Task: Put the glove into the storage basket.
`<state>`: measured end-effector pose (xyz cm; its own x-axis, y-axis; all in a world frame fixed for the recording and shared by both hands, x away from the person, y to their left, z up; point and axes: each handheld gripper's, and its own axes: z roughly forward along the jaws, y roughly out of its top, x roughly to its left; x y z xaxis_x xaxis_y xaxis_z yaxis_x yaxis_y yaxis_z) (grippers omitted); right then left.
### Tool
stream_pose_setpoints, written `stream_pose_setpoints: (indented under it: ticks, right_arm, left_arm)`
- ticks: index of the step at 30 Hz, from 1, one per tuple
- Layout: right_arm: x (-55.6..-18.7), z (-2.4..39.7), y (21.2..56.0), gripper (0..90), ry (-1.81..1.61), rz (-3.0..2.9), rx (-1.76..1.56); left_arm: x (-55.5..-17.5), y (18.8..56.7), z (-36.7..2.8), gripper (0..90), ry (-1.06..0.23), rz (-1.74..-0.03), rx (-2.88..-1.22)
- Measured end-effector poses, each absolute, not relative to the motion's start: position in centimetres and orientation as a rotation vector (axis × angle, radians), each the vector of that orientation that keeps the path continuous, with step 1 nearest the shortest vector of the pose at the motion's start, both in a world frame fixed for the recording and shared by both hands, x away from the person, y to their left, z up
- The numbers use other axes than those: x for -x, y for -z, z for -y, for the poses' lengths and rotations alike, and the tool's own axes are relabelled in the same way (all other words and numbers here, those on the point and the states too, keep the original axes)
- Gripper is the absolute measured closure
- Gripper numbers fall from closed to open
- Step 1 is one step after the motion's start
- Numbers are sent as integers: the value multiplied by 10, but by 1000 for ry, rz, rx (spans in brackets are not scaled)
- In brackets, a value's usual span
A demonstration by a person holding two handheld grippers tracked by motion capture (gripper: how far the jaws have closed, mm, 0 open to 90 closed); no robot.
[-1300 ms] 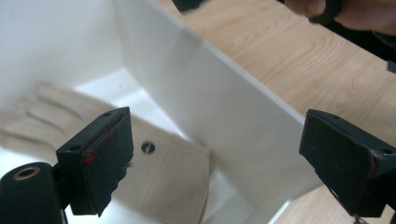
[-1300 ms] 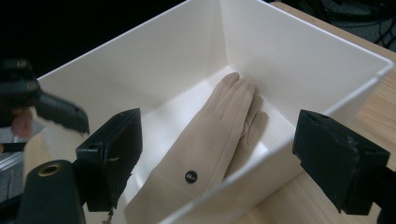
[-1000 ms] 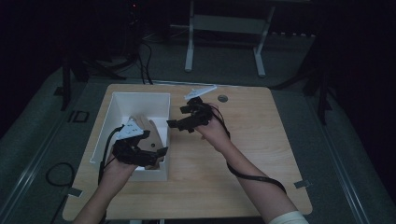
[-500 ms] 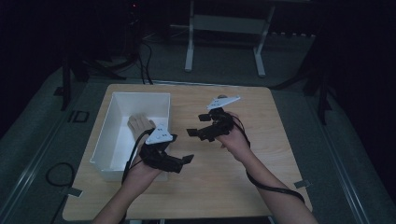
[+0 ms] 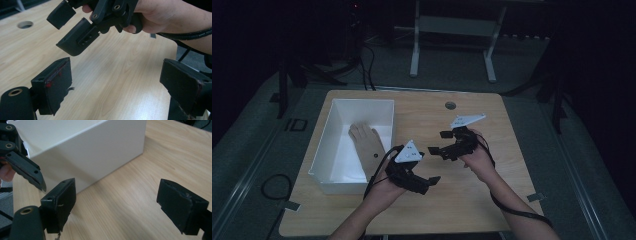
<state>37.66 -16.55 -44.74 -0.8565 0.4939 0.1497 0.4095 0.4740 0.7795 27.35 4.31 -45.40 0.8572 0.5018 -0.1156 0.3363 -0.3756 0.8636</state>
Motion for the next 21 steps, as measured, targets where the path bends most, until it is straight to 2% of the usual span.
stream_pose_setpoints:
  ticks: [21]
  right_arm:
    - [-359, 217, 504, 147, -1223, -2591, -878]
  left_arm:
    - [-280, 513, -3, 119, -97, -535, -2056]
